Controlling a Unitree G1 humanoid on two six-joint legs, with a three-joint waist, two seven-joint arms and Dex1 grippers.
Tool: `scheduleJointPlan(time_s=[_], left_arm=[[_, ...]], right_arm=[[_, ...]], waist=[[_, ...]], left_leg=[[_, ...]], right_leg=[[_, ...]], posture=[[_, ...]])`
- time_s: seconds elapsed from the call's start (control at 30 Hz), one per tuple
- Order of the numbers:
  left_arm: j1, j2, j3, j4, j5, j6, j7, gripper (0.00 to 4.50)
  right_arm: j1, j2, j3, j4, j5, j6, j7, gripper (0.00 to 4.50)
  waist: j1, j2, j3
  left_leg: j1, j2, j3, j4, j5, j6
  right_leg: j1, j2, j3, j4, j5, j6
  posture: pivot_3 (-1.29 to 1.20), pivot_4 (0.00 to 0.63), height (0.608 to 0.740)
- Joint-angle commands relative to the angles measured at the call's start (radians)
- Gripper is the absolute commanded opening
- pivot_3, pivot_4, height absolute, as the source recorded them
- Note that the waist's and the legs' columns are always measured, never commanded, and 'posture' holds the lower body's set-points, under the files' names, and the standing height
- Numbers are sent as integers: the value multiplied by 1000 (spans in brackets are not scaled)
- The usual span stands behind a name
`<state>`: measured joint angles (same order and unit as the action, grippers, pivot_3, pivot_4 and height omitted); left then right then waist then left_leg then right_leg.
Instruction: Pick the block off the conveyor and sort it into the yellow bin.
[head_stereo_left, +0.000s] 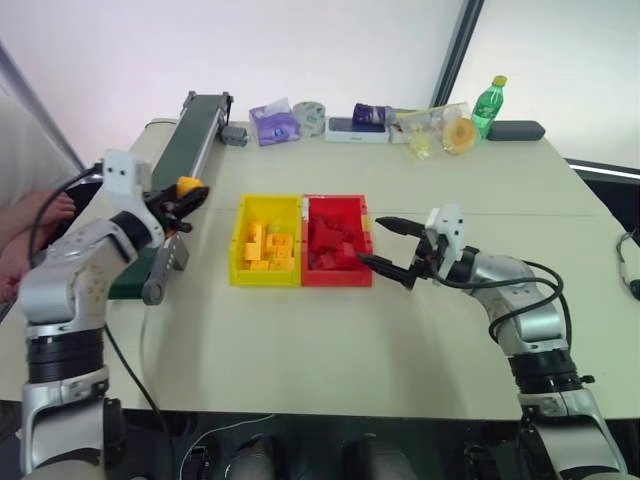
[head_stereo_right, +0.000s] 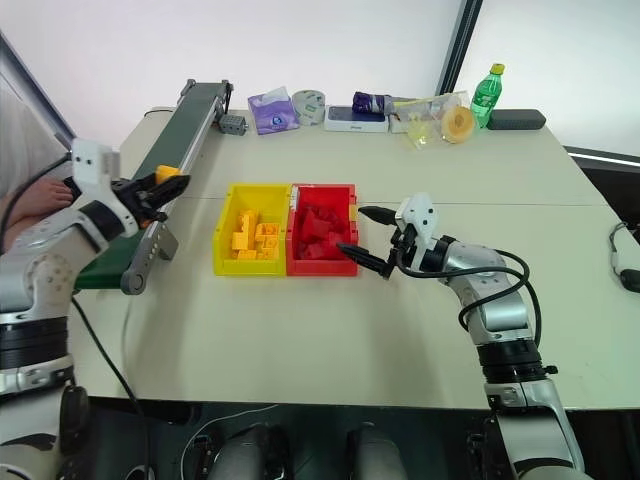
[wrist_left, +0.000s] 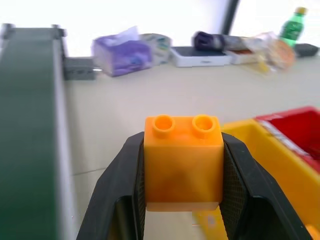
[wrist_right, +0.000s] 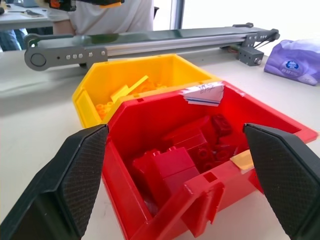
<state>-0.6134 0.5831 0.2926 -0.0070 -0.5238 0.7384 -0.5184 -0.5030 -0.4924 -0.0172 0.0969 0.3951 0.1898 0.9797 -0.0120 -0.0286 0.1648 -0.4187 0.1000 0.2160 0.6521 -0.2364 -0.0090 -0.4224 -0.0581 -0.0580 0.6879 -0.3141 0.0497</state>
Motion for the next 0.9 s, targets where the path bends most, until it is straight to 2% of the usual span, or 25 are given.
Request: scheduleJointPlan(time_s=[0.03,0.17,0.3,0.47,0.63,0.7,0.77,0.83,0.87,0.9], left_arm=[[-42,-62,-80,-36,25,12,53,1307],[-58,-148,-117,8,82,-4,153,1307],[-65,-187,-150,31,130,-4,202,1307],[-76,-189,-154,59,142,33,211,1307],[-79,-213,-142,47,97,62,181,1307],[-77,-220,-139,41,93,60,177,2347],[-77,-238,-108,35,65,74,192,3080],[-72,-230,-118,26,87,35,190,4156],[-72,-229,-110,24,78,44,194,4471],[-70,-222,-105,15,68,51,183,4471]], right_arm=[[-7,-4,-38,-60,35,-2,-5,4500],[8,-2,-54,-109,66,12,-22,4500],[34,-2,-73,-187,126,37,-7,4500],[45,-9,-70,-202,116,49,-25,4500],[42,-7,-64,-198,109,42,-27,4500],[39,-3,-60,-196,104,39,-30,4500],[37,-1,-56,-195,101,36,-32,4500],[36,-1,-53,-193,98,33,-32,4500],[35,-1,-53,-189,97,31,-32,4500],[34,-2,-52,-186,95,29,-31,4500]], waist=[[-1,0,0],[-6,0,0],[-8,0,0],[-3,0,0],[-1,0,0],[-1,0,0],[-2,0,0],[-2,0,0],[-4,0,0],[-6,0,0]], left_leg=[[0,0,0,0,0,0],[0,0,0,0,0,0],[0,1,-1,-1,0,0],[0,0,-1,0,0,0],[0,0,-1,0,0,0],[0,0,-1,0,0,0],[0,0,-1,0,0,0],[0,0,-1,0,0,0],[0,0,-1,0,0,0],[0,0,-1,0,0,0]], right_leg=[[0,0,0,0,0,0],[0,0,0,0,0,0],[-1,2,1,0,0,0],[0,1,1,0,0,0],[0,1,1,0,0,0],[0,1,0,0,0,0],[0,1,0,0,0,0],[0,1,0,0,0,0],[0,1,0,0,0,0],[0,1,1,0,0,0]], posture=[[0,150,740],[0,150,740],[0,150,740],[0,150,740],[0,150,740],[0,150,740],[0,150,740],[0,150,740],[0,150,740],[0,150,740]])
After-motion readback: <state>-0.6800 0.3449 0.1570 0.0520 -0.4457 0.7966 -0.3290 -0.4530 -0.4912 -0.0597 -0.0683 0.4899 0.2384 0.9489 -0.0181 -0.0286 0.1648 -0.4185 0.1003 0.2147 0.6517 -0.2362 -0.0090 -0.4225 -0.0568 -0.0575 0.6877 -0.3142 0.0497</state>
